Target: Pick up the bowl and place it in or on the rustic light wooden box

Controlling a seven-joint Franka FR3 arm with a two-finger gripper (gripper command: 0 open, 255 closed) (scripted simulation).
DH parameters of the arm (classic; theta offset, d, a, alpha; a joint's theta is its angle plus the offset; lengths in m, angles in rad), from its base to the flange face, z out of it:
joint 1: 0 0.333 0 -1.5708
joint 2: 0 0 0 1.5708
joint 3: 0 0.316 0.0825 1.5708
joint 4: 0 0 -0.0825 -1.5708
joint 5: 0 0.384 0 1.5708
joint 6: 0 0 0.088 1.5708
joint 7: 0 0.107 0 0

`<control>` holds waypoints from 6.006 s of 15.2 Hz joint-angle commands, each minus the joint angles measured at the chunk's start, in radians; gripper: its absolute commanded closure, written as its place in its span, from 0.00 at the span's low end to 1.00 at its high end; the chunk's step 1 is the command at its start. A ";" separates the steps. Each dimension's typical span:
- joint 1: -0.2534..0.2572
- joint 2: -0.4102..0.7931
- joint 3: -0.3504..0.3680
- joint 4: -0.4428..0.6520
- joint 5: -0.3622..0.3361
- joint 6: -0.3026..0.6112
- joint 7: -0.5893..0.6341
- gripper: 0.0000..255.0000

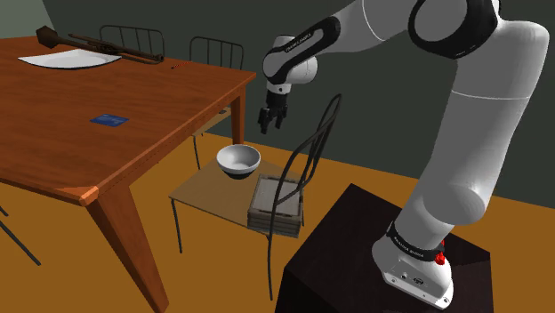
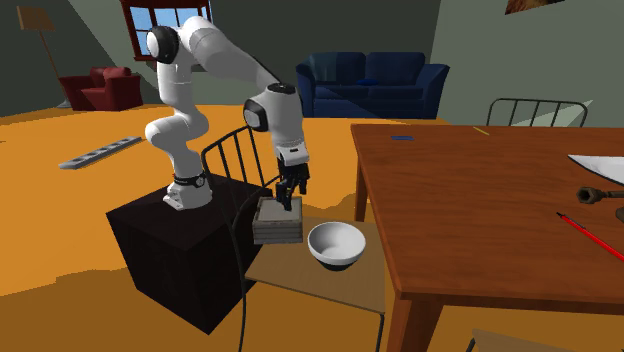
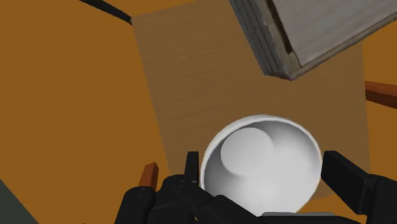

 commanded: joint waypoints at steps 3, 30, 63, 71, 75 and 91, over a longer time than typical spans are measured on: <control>-0.020 0.163 0.008 0.130 0.038 0.025 -0.036 0.00; -0.070 0.582 0.048 0.502 0.092 0.066 -0.072 1.00; -0.055 0.388 0.018 0.546 0.048 -0.169 -0.025 1.00; -0.047 0.310 0.011 0.513 0.035 -0.213 -0.014 1.00; -0.019 0.135 0.004 0.268 0.017 -0.140 -0.009 1.00; 0.018 -0.520 0.029 -0.435 -0.095 -0.071 0.102 1.00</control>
